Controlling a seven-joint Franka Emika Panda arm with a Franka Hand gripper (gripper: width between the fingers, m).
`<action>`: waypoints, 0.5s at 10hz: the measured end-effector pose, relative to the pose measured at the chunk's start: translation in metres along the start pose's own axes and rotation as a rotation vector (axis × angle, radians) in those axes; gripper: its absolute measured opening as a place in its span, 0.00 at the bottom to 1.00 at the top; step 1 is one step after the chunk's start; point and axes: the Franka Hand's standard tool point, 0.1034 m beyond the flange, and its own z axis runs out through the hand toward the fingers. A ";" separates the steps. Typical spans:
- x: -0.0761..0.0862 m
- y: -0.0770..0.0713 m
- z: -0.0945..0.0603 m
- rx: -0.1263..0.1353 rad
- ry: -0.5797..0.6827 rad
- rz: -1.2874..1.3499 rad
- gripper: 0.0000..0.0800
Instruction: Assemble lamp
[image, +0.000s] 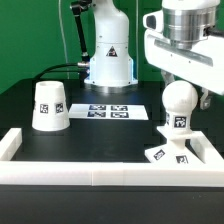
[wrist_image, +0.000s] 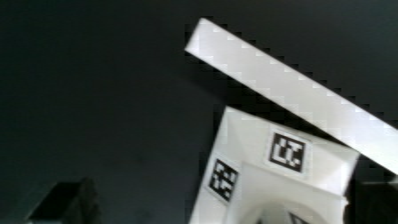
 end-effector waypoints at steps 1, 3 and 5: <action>0.007 0.001 0.001 0.028 -0.011 0.036 0.87; 0.005 0.000 0.001 0.028 -0.009 0.028 0.87; 0.008 0.001 0.000 0.023 -0.004 0.005 0.87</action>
Offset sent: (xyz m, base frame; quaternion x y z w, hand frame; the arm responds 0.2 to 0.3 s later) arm 0.0000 -0.0100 0.0000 0.0000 0.0000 0.0000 1.0000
